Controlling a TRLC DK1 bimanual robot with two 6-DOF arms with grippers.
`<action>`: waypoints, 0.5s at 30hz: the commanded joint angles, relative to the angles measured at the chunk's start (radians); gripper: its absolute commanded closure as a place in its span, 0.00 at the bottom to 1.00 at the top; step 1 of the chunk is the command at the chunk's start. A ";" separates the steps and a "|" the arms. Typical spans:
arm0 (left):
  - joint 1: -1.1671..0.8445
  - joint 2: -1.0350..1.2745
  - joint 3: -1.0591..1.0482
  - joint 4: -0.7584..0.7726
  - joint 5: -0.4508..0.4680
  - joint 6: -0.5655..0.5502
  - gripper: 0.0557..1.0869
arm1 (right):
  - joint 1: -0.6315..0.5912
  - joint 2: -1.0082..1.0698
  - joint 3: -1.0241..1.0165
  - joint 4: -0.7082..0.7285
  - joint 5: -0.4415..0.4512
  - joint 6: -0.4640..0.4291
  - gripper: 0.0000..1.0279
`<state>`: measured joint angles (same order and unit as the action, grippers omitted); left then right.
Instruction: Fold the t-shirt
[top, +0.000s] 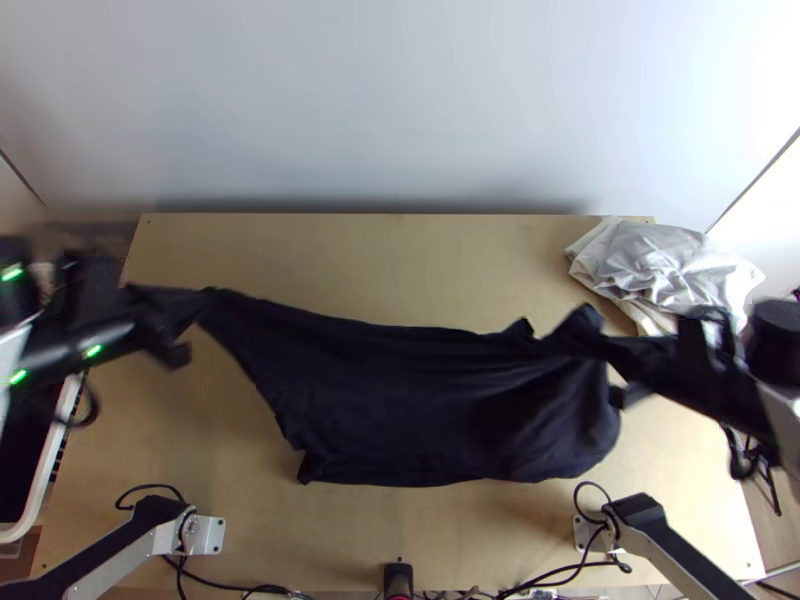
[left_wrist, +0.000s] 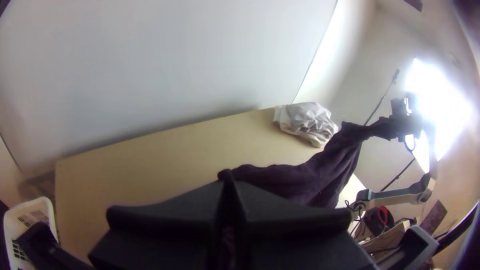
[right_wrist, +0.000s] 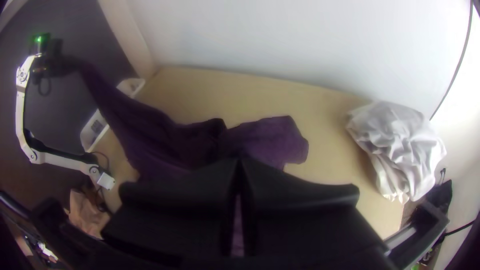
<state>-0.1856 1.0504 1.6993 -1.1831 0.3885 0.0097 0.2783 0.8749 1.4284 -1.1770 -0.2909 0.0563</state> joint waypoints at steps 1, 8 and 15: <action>-0.005 0.071 -0.147 0.149 -0.030 -0.025 0.96 | 0.010 0.119 -0.125 0.177 0.001 0.007 0.97; -0.005 0.092 -0.282 0.298 -0.057 -0.039 0.96 | -0.004 0.220 -0.192 0.330 0.038 -0.003 0.97; 0.041 0.273 -0.224 0.421 -0.085 -0.033 0.96 | -0.028 0.404 -0.083 0.436 0.068 -0.018 0.97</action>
<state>-0.1741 1.1919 1.4540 -0.8707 0.3256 -0.0231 0.2661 1.1286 1.2793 -0.8433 -0.2501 0.0509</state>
